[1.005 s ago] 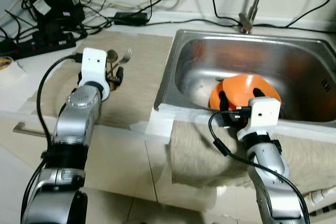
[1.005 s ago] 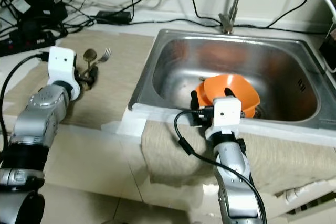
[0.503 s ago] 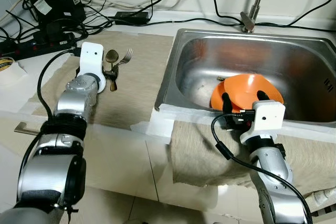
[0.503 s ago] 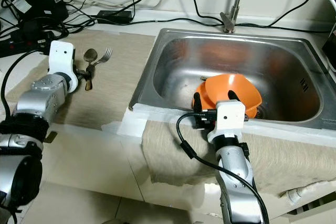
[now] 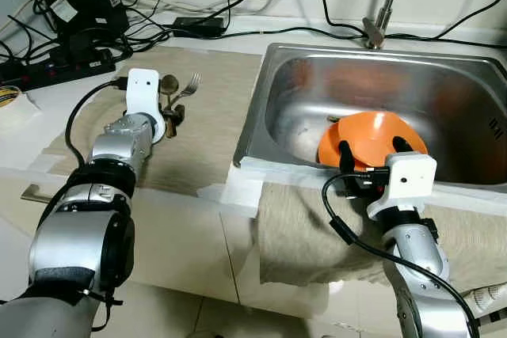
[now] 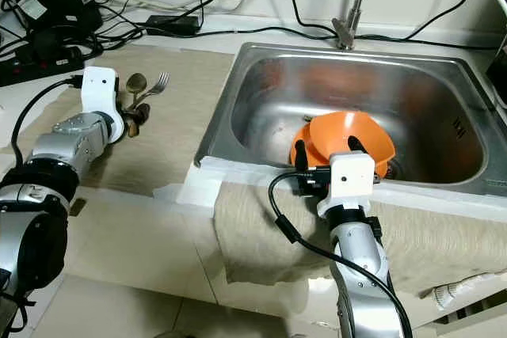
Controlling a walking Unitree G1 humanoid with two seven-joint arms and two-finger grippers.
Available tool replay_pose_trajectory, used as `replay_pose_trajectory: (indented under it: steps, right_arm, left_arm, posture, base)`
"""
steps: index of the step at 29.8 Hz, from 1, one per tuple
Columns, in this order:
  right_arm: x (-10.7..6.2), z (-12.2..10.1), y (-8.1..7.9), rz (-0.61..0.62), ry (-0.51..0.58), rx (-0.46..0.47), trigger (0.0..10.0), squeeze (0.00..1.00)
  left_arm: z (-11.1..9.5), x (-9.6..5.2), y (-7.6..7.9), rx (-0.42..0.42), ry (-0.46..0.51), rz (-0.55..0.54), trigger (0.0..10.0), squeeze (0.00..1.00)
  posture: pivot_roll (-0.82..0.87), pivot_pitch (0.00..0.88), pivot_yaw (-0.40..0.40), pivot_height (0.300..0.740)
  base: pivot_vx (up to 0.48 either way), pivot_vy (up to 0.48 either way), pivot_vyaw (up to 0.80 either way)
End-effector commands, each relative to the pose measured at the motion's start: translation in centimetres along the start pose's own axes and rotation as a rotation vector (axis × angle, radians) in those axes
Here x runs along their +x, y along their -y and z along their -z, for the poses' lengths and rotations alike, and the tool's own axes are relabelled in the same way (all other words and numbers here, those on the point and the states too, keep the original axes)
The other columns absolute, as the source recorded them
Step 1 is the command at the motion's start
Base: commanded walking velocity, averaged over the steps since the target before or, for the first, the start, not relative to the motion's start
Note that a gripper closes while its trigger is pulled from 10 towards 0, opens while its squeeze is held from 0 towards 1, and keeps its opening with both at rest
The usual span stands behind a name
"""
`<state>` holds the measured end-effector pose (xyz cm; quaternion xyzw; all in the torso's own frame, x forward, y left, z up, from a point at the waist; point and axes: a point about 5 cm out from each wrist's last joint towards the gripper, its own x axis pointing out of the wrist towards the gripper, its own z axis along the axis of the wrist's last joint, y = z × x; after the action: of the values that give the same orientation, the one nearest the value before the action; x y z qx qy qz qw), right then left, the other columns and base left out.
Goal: Kitchen organization
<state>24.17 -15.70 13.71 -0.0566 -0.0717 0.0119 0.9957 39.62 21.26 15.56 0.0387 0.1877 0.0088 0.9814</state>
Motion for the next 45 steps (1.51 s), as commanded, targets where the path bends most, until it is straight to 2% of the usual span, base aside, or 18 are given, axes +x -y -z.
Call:
replay_pose_trajectory:
  steps: [1, 15, 16, 17, 18, 20, 29, 45]
  right_arm:
    - [-0.2, -0.3, 0.2, 0.004, 0.000, -0.007, 10.0, 0.00]
    - [-0.3, -0.3, 0.3, -0.006, -0.008, -0.015, 10.0, 0.00]
    - [-0.2, -0.3, 0.3, -0.008, -0.008, -0.015, 10.0, 0.00]
    - [-0.2, -0.3, 0.3, -0.008, -0.008, -0.015, 10.0, 0.00]
    - [-0.1, -0.3, 0.3, -0.010, -0.007, -0.016, 10.0, 0.00]
    - [-0.1, -0.3, 0.3, -0.011, -0.006, -0.017, 10.0, 0.00]
    - [-0.1, -0.3, 0.2, -0.017, -0.009, -0.016, 10.0, 0.00]
    - [-0.2, -0.5, 0.1, -0.021, -0.005, -0.013, 10.0, 0.00]
  left_arm:
    - [-0.4, 0.1, 0.0, -0.005, 0.002, -0.001, 10.0, 0.00]
    - [0.9, 0.1, 0.1, -0.010, -0.087, 0.020, 10.0, 0.00]
    - [0.9, 0.1, -0.2, -0.021, -0.085, 0.000, 1.9, 0.00]
    - [0.9, 0.1, -0.2, -0.021, -0.085, 0.000, 1.9, 0.00]
    - [0.8, 0.1, -0.2, -0.005, -0.075, 0.008, 0.0, 0.00]
    - [0.7, 0.1, -0.1, 0.000, -0.068, 0.017, 0.0, 0.03]
    - [0.8, 0.2, 0.3, -0.035, -0.063, 0.058, 0.0, 0.00]
    - [0.6, 0.2, 0.4, -0.019, -0.027, 0.085, 0.0, 0.00]
  posture:
    - [-0.12, 0.000, 0.065, 0.736]
    - [-0.13, 0.000, 0.062, 0.736]
    - [-0.13, 0.000, 0.061, 0.736]
    - [-0.13, 0.000, 0.061, 0.736]
    - [-0.13, 0.000, 0.061, 0.736]
    - [-0.13, 0.000, 0.061, 0.736]
    - [-0.12, 0.000, 0.058, 0.736]
    - [-0.12, 0.000, 0.057, 0.736]
  base:
    - [0.000, 0.000, 0.00]
    - [0.000, 0.000, 0.00]
    - [0.000, 0.000, 0.00]
    - [0.000, 0.000, 0.00]
    - [0.000, 0.000, 0.00]
    - [0.000, 0.000, 0.00]
    - [0.000, 0.000, 0.00]
    - [0.000, 0.000, 0.00]
